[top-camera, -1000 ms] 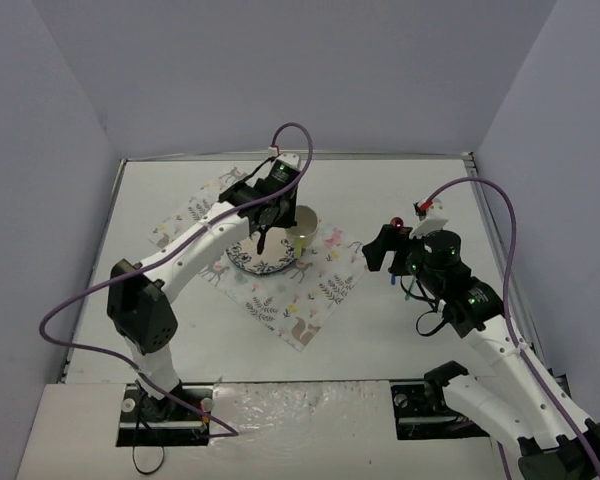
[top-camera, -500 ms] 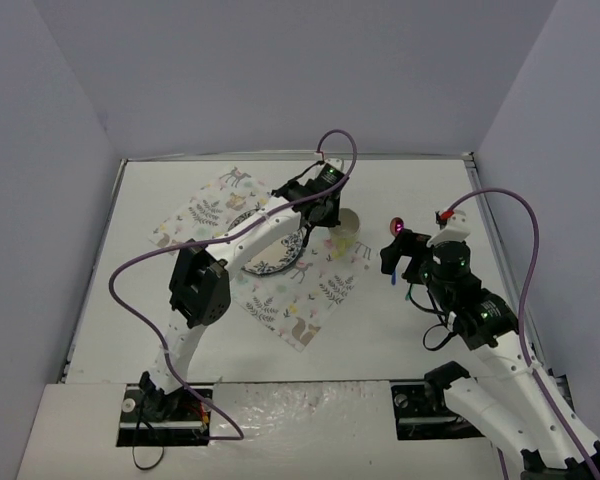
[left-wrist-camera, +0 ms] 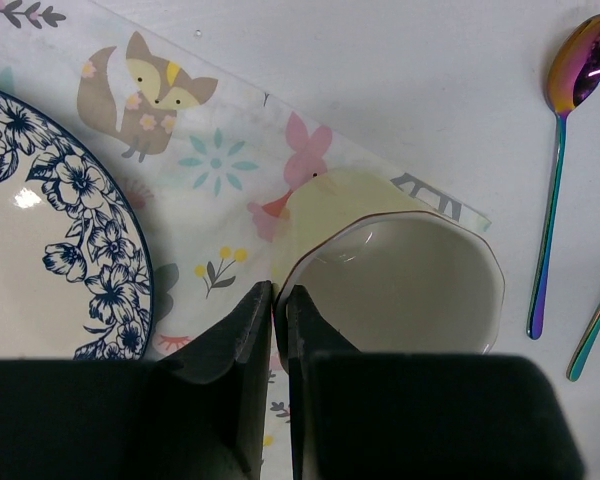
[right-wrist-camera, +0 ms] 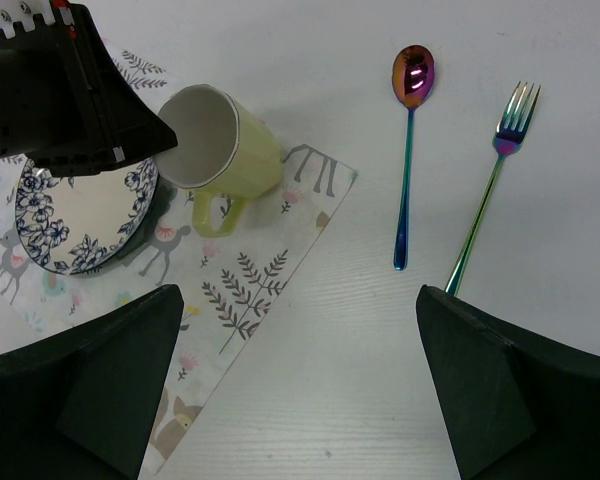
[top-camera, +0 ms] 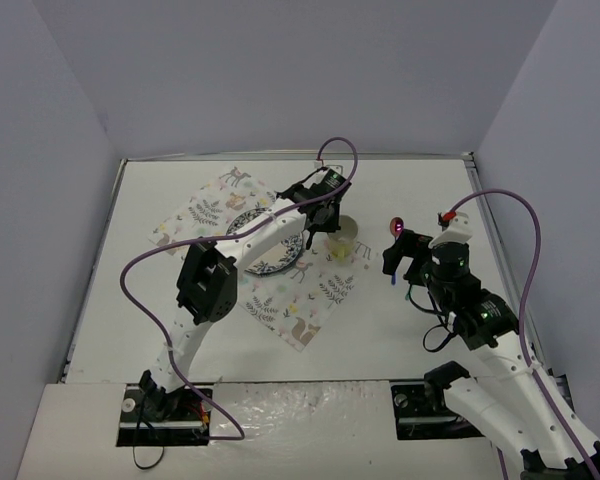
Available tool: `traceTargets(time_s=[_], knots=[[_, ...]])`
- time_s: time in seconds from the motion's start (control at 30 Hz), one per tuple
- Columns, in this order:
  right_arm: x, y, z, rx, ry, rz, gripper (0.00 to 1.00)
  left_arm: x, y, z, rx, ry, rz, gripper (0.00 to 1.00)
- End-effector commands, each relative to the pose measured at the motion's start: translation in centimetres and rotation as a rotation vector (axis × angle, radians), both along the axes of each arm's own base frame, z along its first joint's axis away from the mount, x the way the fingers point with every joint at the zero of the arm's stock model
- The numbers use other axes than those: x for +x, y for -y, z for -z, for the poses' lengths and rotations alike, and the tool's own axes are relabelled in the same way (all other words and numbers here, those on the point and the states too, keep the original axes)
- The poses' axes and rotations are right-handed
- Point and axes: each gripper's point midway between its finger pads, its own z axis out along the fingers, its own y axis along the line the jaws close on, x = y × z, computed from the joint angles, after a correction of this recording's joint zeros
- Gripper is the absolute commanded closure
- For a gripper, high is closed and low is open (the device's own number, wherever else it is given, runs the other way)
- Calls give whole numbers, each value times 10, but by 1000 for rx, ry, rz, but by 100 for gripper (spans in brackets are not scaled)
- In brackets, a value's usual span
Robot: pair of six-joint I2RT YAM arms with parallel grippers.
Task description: Set the dinner table for one person
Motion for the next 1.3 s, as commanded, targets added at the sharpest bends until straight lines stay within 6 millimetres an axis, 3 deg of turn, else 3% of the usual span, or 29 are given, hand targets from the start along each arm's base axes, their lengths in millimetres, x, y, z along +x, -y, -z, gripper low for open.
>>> traceTargets(time_s=[0.0, 0.4, 0.67, 0.77, 1.0, 1.13, 1.27], knots=[[7, 5, -6, 10, 35, 45, 0, 17, 23, -65, -165, 124, -19, 100], [6, 7, 0, 5, 23, 56, 0, 13, 27, -53, -156, 88, 2, 97], [9, 8, 6, -3, 2, 69, 0, 13, 26, -61, -162, 100, 8, 54], [10, 11, 7, -13, -3, 87, 0, 13, 23, -72, -166, 124, 9, 44], [18, 20, 13, -51, -39, 139, 0, 10, 9, -123, -183, 226, 19, 25], [24, 24, 21, -65, -74, 152, 1, 1, -5, -163, -211, 303, 33, 14], [35, 32, 34, -87, -134, 161, 5, -10, -25, -186, -189, 365, 52, 9]])
